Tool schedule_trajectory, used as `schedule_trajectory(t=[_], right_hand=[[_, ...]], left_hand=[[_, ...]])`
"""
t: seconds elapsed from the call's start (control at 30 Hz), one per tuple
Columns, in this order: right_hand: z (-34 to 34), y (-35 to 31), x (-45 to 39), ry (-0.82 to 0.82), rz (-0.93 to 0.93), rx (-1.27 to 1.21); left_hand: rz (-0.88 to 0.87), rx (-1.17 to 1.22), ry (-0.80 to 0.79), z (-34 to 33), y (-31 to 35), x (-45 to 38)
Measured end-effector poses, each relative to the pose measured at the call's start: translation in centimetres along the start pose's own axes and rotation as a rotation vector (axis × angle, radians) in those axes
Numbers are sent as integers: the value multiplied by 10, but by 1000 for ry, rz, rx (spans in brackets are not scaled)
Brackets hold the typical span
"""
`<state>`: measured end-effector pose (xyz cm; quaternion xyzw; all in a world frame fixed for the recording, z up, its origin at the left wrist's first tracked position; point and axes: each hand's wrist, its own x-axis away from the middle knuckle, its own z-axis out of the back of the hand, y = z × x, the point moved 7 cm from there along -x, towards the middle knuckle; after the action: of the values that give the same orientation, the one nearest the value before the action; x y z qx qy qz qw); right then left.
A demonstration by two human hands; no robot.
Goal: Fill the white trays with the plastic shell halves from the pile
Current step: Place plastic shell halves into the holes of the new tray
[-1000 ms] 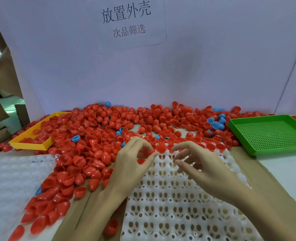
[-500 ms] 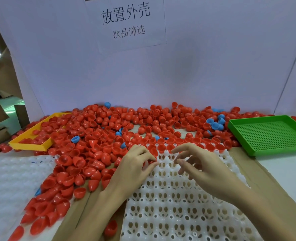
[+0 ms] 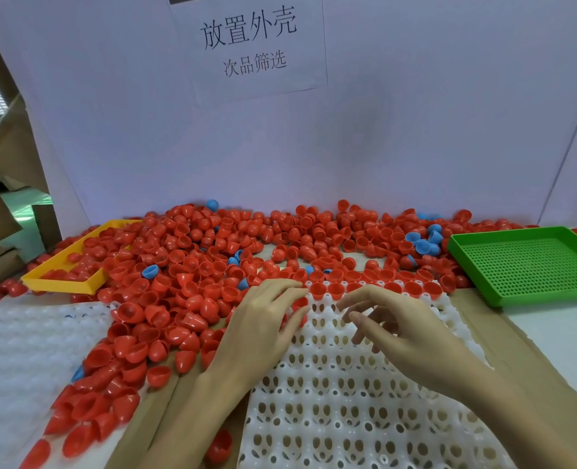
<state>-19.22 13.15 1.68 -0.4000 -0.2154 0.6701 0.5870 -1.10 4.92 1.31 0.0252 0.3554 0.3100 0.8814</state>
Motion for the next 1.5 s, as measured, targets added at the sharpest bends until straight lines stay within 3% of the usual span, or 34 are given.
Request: schedule_trajectory(t=[0.47,0.73,0.9,1.07,1.23,1.5], right_hand=[[-4,1,-1,-10,-3,28],[-3,1,0,-3,-13,5],[-3,-1,0,-10,-14,10],[-5,-2,-1,-20,-12,29],[-3,1,0,-20,-15,26],[-3,0,-1,-26,-24,36]], left_hand=[[-5,3,-135,-16,-13,4],[206,103,-57,-8,-43,-4],[409,-192,107,25,-112,-16],[584,-408,-112,14,-159,-8],[539,-481,-49,20,-158,-6],[466,-328,-27,25,-150,-3]])
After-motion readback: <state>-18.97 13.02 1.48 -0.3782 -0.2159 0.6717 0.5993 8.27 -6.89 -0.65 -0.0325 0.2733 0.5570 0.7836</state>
